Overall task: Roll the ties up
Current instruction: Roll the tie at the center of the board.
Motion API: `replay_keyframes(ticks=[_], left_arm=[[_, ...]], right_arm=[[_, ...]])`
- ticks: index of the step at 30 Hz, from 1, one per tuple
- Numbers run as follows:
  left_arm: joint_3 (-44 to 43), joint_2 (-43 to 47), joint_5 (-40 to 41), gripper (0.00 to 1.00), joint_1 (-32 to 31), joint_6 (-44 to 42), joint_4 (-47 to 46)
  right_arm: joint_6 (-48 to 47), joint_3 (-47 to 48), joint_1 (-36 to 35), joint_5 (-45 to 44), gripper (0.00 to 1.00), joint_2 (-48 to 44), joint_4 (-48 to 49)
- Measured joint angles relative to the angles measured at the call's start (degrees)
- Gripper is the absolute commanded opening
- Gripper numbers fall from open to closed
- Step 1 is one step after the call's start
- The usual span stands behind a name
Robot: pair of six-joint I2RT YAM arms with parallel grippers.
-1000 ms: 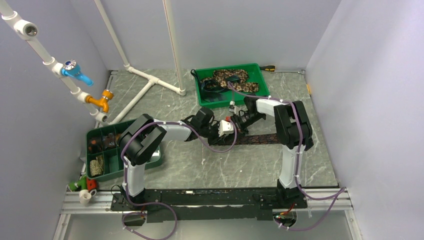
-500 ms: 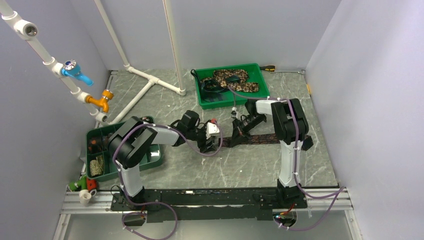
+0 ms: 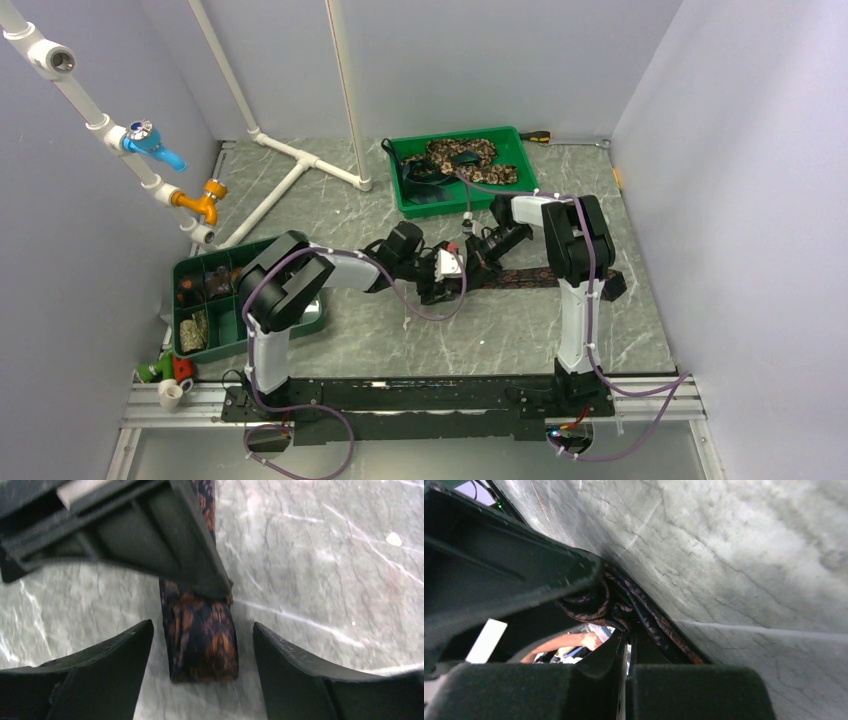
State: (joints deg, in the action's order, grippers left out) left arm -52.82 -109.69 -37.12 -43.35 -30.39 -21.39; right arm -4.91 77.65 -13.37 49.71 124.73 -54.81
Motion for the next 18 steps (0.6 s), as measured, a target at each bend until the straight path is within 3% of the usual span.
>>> replay_keyframes(ticks=[7, 13, 18], left_arm=[[-5.66, -3.06, -0.2, 0.45, -1.75, -1.88, 5.01], [-5.22, -2.64, -0.98, 0.3, -1.38, -4.57, 5.86], [-5.53, -2.67, -0.85, 0.26, -1.2, -4.9, 6.51]], right_arm=[[-1.53, 0.42, -0.79, -0.04, 0.0, -0.55, -0.76], [-3.26, 4.55, -1.38, -0.98, 0.01, -1.53, -4.15], [-4.26, 5.88, -1.73, -2.27, 0.26, -1.53, -5.35]])
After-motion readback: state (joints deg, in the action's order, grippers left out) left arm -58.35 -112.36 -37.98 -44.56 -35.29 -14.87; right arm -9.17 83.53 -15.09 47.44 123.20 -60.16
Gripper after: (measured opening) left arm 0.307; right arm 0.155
